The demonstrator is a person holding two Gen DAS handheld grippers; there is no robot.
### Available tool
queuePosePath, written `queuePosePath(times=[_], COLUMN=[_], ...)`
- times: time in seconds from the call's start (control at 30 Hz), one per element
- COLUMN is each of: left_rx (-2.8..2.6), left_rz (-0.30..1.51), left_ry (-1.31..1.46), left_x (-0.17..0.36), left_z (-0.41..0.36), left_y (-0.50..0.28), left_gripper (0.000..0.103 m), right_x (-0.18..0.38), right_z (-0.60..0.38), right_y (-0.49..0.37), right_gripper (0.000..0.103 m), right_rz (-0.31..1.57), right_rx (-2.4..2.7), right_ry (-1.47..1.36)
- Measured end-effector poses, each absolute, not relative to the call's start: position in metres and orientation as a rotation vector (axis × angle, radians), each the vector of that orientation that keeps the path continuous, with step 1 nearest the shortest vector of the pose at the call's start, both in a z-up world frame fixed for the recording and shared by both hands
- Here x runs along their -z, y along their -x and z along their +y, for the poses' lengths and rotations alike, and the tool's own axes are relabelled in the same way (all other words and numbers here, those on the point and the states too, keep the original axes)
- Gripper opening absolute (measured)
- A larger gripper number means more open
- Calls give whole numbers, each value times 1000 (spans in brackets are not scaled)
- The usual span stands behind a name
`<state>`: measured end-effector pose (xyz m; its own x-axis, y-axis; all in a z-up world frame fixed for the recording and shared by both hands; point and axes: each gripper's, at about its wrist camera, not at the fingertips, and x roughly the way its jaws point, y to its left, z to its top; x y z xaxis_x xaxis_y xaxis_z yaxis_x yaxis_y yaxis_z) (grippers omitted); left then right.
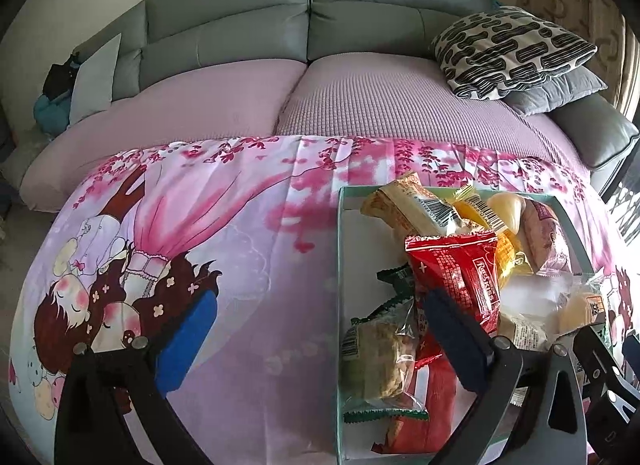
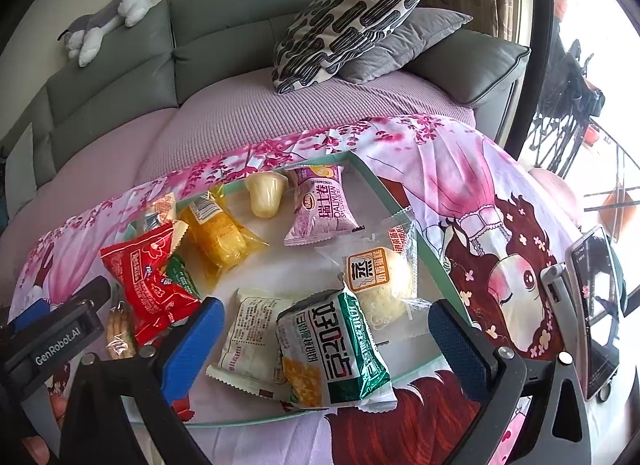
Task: Organize snacks
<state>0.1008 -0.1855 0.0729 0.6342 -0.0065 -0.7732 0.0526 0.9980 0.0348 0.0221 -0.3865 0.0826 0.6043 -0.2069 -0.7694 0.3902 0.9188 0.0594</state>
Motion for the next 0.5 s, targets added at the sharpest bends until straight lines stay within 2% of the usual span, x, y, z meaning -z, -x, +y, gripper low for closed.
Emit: queuePosePath(times=[0.5], left_rx=[-38], left_rz=[827], left_ry=[-118], left_x=[-87], left_z=[-187], left_y=[-86], left_gripper=[103], right_x=[-85], right_z=[-377], right_y=[-24], right_gripper=[103], right_rz=[867], right_rx=[334], right_ry=[-201])
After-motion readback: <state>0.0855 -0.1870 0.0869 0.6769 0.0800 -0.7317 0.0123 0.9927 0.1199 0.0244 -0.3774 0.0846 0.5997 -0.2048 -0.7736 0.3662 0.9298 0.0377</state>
